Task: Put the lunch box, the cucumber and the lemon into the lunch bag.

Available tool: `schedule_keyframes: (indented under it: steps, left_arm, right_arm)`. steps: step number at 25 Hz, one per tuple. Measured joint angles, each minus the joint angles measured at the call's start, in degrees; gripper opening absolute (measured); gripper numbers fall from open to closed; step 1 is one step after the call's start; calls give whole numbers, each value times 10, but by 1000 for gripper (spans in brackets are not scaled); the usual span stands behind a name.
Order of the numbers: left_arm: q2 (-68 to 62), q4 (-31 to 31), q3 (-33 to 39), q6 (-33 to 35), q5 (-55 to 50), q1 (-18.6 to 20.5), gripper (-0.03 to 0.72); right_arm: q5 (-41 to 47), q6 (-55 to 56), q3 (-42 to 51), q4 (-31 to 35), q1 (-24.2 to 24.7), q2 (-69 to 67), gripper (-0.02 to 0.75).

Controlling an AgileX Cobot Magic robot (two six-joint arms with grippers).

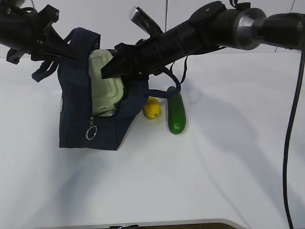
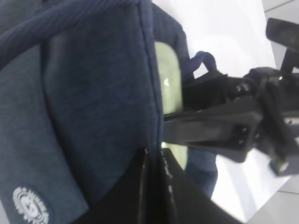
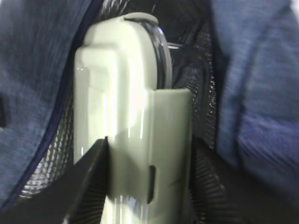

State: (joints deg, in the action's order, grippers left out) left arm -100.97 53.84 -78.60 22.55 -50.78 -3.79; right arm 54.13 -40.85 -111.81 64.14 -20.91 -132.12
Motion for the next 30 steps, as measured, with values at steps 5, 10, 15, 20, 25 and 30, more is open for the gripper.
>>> schedule_keyframes:
  steps: [5,10,15,20,25,30]
  left_arm:
    - [0,0,0,1,-1,0,-9]
    - [0,0,0,1,-4,0,-9]
    - [0,0,0,1,-4,0,-9]
    - [0,-4,0,1,-5,0,-9]
    - [0,-28,0,1,-5,0,-10]
    - [0,-41,0,1,-5,0,-10]
  right_arm:
    - [-40,-49,0,-7,-25,0,382]
    - [-52,-89,0,-8,-33,0,382]
    - [-49,-94,0,-8,-33,0,403]
    - [-28,-94,0,-8,-33,0,426]
    - [3,-94,-25,-5,-35,0,426]
    - [45,-87,-84,-73,-35,0,426]
